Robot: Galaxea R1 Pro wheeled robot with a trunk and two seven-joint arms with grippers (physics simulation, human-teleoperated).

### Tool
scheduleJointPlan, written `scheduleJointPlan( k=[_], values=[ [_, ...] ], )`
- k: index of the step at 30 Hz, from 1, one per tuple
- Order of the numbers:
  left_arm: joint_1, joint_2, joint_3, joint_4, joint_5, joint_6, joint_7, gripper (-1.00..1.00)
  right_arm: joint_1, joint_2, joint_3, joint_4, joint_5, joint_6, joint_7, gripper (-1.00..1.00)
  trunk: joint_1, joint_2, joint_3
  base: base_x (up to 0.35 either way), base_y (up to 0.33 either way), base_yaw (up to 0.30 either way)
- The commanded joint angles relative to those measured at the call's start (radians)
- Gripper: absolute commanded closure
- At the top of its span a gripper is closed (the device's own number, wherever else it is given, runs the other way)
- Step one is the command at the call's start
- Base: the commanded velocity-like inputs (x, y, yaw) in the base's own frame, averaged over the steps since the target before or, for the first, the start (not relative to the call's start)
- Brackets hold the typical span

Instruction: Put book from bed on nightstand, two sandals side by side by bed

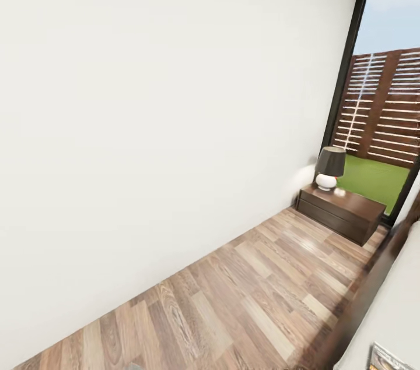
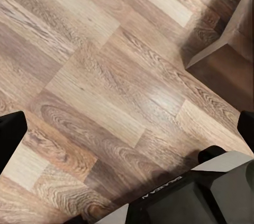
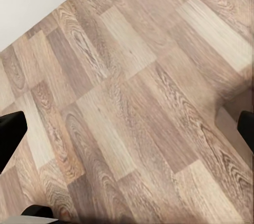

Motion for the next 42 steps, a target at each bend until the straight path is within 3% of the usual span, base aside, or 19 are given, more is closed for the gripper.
scheduleJointPlan(
  k=[1, 42],
  values=[
    [0.0, 0.0, 0.008, 0.0, -0.011, -0.004, -0.002, -1.0, -0.001, 0.0, -0.008, 0.001, 0.011, -0.005, 0.004, -1.0, 0.0, -0.001, 0.0, 0.0, 0.0, -0.234],
    [0.0, 0.001, 0.008, 0.001, -0.011, -0.004, -0.005, -1.0, -0.001, 0.0, -0.009, 0.001, 0.011, -0.006, 0.004, -1.0, 0.0, -0.001, 0.0, 0.02, 0.0, -0.234]
  ],
)
